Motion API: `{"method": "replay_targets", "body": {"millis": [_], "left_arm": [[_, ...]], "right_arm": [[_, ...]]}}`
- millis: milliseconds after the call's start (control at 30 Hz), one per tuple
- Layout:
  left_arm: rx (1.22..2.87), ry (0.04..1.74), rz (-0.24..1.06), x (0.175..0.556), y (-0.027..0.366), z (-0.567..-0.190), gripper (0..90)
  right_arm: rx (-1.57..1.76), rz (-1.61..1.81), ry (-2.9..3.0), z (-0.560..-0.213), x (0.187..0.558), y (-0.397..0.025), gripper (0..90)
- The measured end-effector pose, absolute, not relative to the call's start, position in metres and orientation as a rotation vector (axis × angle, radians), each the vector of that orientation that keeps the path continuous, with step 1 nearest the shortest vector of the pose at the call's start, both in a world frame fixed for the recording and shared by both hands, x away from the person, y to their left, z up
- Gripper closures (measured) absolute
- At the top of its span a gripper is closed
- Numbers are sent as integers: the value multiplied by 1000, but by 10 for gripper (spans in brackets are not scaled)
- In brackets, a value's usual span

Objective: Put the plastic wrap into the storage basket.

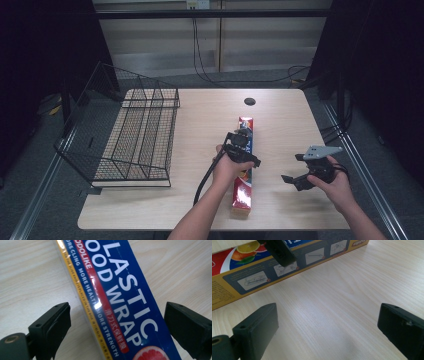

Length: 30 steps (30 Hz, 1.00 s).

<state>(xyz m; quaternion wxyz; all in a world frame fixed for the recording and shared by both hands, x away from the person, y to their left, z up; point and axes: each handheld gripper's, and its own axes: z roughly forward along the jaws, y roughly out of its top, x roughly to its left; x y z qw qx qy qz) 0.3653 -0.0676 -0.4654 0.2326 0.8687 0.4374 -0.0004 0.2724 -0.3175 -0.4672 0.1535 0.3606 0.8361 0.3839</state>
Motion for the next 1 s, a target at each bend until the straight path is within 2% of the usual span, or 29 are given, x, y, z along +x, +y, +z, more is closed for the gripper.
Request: {"method": "replay_targets", "body": {"millis": [200,400,633,1000], "left_arm": [[2373,1235,-57,368,-68,-469,155],[2430,1254,-19,366,-73,-463,230],[2552,1146,59,364,-61,-450,429],[2587,1150,-33,371,-40,-432,441]], "right_arm": [[1034,1103,2392,-466,272,-317,28],[1035,1114,2383,-465,272,-318,28],[1032,1121,2382,-465,272,-319,27],[1029,1127,2379,-465,273,-319,27]]}}
